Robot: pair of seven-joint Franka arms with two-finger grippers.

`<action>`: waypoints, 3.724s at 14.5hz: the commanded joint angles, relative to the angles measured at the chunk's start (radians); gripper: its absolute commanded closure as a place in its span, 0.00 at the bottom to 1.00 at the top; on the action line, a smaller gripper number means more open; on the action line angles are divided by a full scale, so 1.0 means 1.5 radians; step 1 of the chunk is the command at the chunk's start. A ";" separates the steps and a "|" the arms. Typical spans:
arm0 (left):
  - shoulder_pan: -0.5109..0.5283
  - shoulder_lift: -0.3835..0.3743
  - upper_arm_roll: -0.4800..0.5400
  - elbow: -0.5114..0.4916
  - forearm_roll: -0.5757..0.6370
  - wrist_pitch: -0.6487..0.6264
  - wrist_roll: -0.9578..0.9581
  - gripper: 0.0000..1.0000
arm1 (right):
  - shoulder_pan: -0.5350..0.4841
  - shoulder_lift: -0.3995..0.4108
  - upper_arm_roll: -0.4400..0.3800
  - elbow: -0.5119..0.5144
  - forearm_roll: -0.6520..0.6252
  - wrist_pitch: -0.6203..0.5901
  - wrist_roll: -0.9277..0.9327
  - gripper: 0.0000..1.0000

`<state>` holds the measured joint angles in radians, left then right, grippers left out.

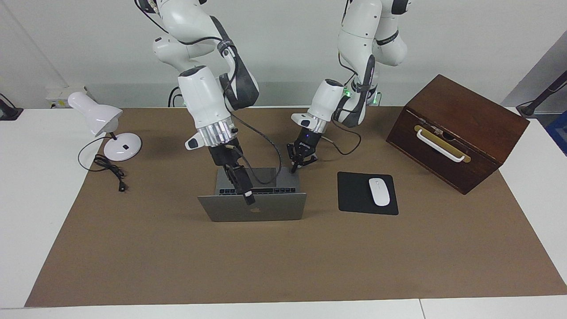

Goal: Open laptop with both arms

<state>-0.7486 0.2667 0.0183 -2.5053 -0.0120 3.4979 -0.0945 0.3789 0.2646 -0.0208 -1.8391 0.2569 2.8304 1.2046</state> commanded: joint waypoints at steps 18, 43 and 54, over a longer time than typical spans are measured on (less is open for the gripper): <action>0.019 0.057 -0.001 0.030 0.015 0.004 -0.003 1.00 | -0.044 0.034 0.006 0.173 0.011 -0.276 -0.077 0.00; 0.032 -0.153 -0.003 0.203 -0.014 -0.516 -0.147 1.00 | -0.232 -0.101 -0.001 0.232 -0.214 -0.777 -0.917 0.00; 0.132 -0.172 0.004 0.434 -0.017 -0.946 -0.133 1.00 | -0.301 -0.155 0.000 0.115 -0.164 -0.741 -0.824 0.00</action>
<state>-0.5860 0.0241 0.0280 -1.8940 -0.0258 2.1677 -0.3110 -0.0399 0.0656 -0.0348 -1.6218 -0.0324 1.6957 -0.0484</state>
